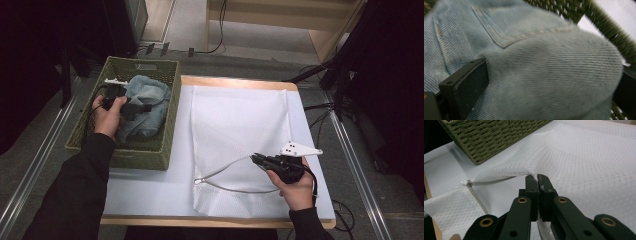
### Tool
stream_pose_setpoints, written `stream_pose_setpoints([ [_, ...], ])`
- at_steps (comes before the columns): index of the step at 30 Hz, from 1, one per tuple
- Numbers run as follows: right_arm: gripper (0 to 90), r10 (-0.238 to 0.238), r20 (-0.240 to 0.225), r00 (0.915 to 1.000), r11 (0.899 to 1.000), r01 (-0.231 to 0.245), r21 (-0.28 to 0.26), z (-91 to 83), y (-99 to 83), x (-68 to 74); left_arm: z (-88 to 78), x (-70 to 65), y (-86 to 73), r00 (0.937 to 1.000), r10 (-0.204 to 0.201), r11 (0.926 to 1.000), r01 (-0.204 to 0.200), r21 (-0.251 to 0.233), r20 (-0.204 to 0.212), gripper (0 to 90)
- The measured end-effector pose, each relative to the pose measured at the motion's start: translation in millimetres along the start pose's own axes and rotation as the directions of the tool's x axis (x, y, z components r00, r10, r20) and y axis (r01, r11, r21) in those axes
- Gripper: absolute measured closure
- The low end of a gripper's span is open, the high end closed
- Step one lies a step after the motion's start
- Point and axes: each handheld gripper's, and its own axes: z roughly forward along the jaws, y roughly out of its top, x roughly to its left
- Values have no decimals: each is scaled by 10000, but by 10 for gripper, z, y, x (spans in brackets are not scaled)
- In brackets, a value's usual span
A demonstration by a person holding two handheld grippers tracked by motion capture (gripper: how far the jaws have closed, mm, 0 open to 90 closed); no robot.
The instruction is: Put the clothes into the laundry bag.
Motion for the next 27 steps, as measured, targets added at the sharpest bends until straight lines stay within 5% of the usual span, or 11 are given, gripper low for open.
stream_pose_setpoints([
  [3, 891, 39, 2, 10000, 10000, -39, 50, 10, -13, -10, 88, 12, -22, 9994, -56, 9965, 28, 836, 338, 0],
  [6, 891, 97, -15, 10000, 9999, -97, 88, 25, -29, -20, 161, -10, -32, 9997, 260, 9894, -260, 1430, 18, 0],
  [14, 890, 101, -14, 9999, 9999, -101, 130, 21, -38, -20, 311, -48, -140, 9944, 806, 9860, -695, 1516, -680, 0],
  [16, 890, 136, -1, 9999, 9998, -136, 139, 23, -49, -31, 319, -65, -147, 9910, 941, 9837, -778, 1623, -956, 0],
  [21, 890, 205, 11, 9998, 9996, -206, 211, 23, -63, -45, 408, -223, -170, 9617, 1838, 9680, -1411, 2075, -2035, 0],
  [27, 890, 344, -3, 9994, 9991, -343, 264, 28, -94, -90, 413, -233, -165, 9620, 1715, 9681, -1247, 2172, -2123, 0],
])
